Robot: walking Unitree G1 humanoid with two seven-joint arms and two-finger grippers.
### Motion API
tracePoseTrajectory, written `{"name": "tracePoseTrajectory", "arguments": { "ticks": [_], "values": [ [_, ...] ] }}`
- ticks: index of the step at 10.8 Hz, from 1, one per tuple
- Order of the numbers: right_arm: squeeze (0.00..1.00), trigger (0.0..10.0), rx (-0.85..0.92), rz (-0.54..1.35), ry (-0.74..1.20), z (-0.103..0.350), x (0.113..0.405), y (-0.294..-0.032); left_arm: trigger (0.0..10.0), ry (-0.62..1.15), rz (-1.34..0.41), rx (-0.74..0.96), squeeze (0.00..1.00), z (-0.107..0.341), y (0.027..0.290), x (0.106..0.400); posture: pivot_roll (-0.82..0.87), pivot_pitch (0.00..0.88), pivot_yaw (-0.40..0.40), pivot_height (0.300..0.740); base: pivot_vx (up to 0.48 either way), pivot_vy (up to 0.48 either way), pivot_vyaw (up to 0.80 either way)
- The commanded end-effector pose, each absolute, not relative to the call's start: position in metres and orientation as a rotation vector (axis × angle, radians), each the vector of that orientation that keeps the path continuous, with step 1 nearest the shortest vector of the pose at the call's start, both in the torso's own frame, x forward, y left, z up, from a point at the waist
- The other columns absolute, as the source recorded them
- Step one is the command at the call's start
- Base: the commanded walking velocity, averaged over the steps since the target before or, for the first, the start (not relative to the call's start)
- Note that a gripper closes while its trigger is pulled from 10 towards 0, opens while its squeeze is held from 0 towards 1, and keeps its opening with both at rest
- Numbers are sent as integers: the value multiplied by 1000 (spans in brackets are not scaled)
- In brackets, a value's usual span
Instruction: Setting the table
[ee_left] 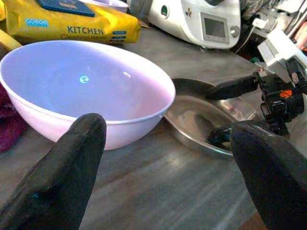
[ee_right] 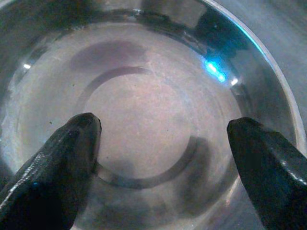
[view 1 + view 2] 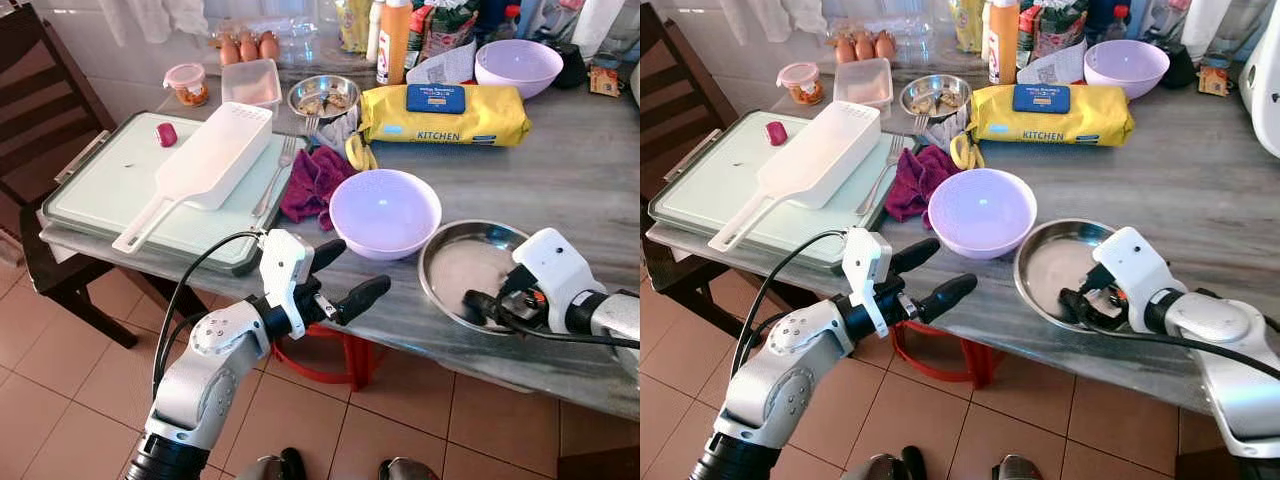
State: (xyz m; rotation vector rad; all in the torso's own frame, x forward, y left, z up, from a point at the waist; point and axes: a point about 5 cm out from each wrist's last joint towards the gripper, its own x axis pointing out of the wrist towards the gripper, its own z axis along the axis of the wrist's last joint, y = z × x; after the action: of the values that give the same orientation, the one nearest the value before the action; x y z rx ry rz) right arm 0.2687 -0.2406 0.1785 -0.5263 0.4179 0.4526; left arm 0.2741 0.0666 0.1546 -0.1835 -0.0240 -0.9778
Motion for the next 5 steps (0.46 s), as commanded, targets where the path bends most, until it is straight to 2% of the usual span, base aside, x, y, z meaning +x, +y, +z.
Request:
{"name": "tracePoseTrajectory", "arguments": {
  "ticks": [1, 5],
  "values": [
    [0, 10000, -500, 500, 462, 167, 266, -234, 10000, -36, -977, -171, 0, 158, 68, 274, -258, 180, 101, 740, 0, 0, 0],
    [0, 10000, -485, 517, 438, 175, 264, -232, 10000, -38, -974, -170, 0, 159, 68, 274, -257, 180, 100, 740, 0, 0, 0]
  ]
}}
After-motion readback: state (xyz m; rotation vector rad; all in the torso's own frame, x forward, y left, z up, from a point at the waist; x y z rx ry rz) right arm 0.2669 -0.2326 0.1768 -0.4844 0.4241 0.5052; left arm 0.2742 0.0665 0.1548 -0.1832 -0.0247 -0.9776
